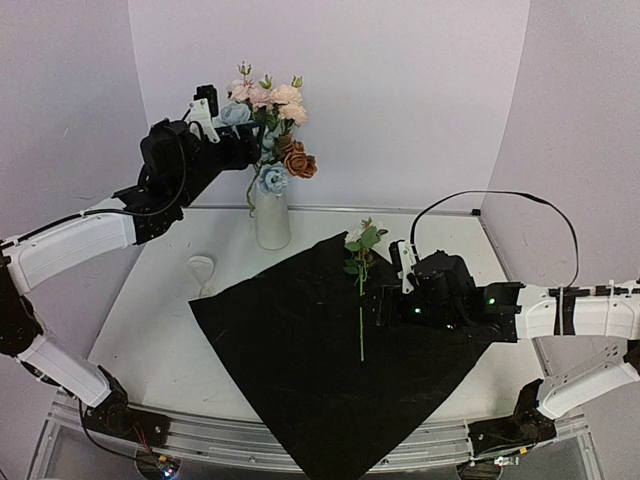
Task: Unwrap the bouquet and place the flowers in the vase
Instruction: Adjust the fake flower in the vase, then pick up the fake flower from the wrapping paper.
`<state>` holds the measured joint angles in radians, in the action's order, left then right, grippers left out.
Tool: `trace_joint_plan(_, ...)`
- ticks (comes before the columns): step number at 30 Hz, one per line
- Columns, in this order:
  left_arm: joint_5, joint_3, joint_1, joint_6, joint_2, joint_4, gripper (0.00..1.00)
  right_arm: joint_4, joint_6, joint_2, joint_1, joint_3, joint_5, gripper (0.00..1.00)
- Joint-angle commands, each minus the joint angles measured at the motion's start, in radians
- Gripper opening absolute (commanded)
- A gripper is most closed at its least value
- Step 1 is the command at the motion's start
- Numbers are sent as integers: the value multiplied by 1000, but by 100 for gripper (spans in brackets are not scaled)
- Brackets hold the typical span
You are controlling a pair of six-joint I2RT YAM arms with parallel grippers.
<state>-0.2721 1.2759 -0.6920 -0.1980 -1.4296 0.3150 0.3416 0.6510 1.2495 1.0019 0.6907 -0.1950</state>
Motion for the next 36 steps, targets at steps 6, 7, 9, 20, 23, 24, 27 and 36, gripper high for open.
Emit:
trace_joint_plan(6,31,51,3,-27,144,-3,84,25,4,-11,-1,-2,0,60)
trace_joint_plan(7,27,39,3,-26,164,-4,85,25,3,-8,0,-1,0,60)
trace_joint_plan(9,5,3,2,-48,211,-6,86,25,5,-1,-1,3,-2,60)
trace_joint_plan(20,-67,-176,3,-225,386,-312,88,-36,49,93,-7,85,-104,60)
trace_joint_plan(23,-33,-232,3,-275,409,-367,93,-93,46,142,-22,142,-156,59)
trace_joint_plan(24,-19,-258,3,-294,418,-376,94,-102,45,160,-37,158,-155,58)
trace_joint_plan(27,7,-319,3,-355,429,-425,97,-137,57,236,-98,213,-88,58)
trace_joint_plan(36,165,-456,3,-565,318,-499,100,-190,38,439,-162,358,-21,52)
